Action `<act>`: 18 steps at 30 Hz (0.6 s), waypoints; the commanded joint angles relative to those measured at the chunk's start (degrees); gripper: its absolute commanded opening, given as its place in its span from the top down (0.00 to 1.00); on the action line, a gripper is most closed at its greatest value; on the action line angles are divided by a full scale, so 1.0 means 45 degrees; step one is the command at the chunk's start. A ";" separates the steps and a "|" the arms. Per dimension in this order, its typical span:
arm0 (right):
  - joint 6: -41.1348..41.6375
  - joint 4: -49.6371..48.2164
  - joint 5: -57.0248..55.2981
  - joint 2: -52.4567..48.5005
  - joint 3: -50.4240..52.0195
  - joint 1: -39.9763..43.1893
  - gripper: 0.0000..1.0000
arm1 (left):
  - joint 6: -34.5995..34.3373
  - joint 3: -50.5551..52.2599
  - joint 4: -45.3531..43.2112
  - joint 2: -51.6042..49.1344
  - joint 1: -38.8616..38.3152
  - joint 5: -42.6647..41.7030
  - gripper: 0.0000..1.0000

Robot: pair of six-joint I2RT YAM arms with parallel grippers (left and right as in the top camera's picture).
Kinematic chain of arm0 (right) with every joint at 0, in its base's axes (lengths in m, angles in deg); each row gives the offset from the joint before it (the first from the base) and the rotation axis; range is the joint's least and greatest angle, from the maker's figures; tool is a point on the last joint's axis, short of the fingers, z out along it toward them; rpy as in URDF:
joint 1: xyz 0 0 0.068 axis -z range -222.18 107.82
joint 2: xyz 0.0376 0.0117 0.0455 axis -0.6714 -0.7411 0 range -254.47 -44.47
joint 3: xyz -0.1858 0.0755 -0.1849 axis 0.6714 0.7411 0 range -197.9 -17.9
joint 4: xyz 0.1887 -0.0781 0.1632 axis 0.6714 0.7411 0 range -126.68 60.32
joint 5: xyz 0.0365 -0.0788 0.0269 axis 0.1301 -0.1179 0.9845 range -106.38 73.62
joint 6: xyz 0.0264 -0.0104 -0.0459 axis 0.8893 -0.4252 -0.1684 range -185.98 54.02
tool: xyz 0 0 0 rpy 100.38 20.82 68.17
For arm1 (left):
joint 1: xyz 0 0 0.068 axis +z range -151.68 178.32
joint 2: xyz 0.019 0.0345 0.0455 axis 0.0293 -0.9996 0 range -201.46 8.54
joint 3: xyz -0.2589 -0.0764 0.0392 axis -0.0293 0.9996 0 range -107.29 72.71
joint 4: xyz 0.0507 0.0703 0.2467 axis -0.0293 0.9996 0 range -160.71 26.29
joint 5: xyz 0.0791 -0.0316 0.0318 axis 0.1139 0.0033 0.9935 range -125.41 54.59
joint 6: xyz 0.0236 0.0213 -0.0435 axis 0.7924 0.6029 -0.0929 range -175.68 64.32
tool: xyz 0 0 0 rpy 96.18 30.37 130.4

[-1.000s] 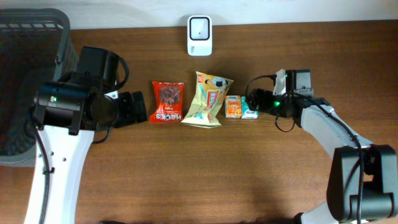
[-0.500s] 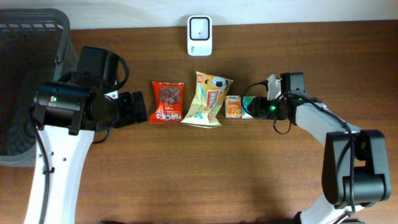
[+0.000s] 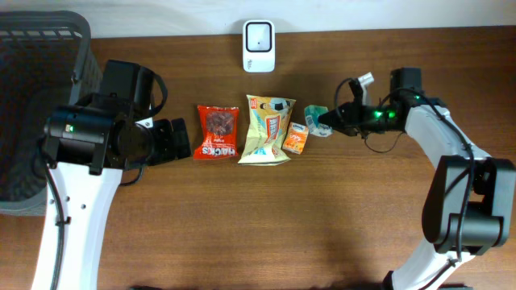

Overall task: Scan the item barcode
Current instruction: 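Grasp the green tissue pack with the right gripper, then hold the green tissue pack over the barcode scanner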

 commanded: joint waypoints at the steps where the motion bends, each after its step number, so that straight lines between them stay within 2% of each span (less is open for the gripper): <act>1: -0.2934 0.0049 0.5377 0.0010 -0.0155 -0.0083 0.96 | -0.0117 -0.0034 -0.0019 0.0049 0.0029 0.0141 0.01; 4: -0.3755 -0.0131 0.4852 0.0010 -0.0155 -0.1292 0.96 | -0.0117 -0.0034 -0.0019 0.0049 0.0029 0.0146 0.01; 8: -0.3638 -0.0986 0.4765 0.0010 -0.0155 -0.1928 0.96 | -0.0117 -0.0034 -0.0019 0.0049 0.0029 0.0146 0.01; 9: -0.3225 -0.0991 0.4070 0.0010 -0.0155 -0.1938 0.96 | -0.0117 -0.0034 -0.0019 0.0049 0.0029 0.0146 0.01; 11: -0.0568 -0.1253 -0.0194 0.0024 -0.0330 -0.2016 0.96 | -0.0117 -0.0034 -0.0019 0.0049 0.0029 0.0146 0.01; 12: 0.0199 -0.1355 -0.1778 0.0029 -0.0690 -0.2103 0.96 | -0.0117 -0.0034 -0.0019 0.0049 0.0029 0.0146 0.01; 14: 0.1302 -0.1316 -0.7334 0.0029 -0.2249 -0.2720 0.96 | -0.0117 -0.0034 -0.0019 0.0049 0.0034 0.0146 0.01; 16: 0.1209 -0.1865 -1.4241 0.0029 -0.3609 -0.4095 0.96 | -0.0117 -0.0034 -0.0019 0.0049 0.0029 0.0146 0.01; 17: 0.0685 -0.2817 -1.6553 0.0024 -0.3696 -0.4721 0.96 | -0.0117 -0.0034 -0.0019 0.0049 0.0029 0.0146 0.01; 18: -0.0835 -0.4736 -1.8462 -0.0160 -0.3682 -0.5542 0.96 | -0.0117 -0.0034 -0.0019 0.0049 0.0024 0.0146 0.01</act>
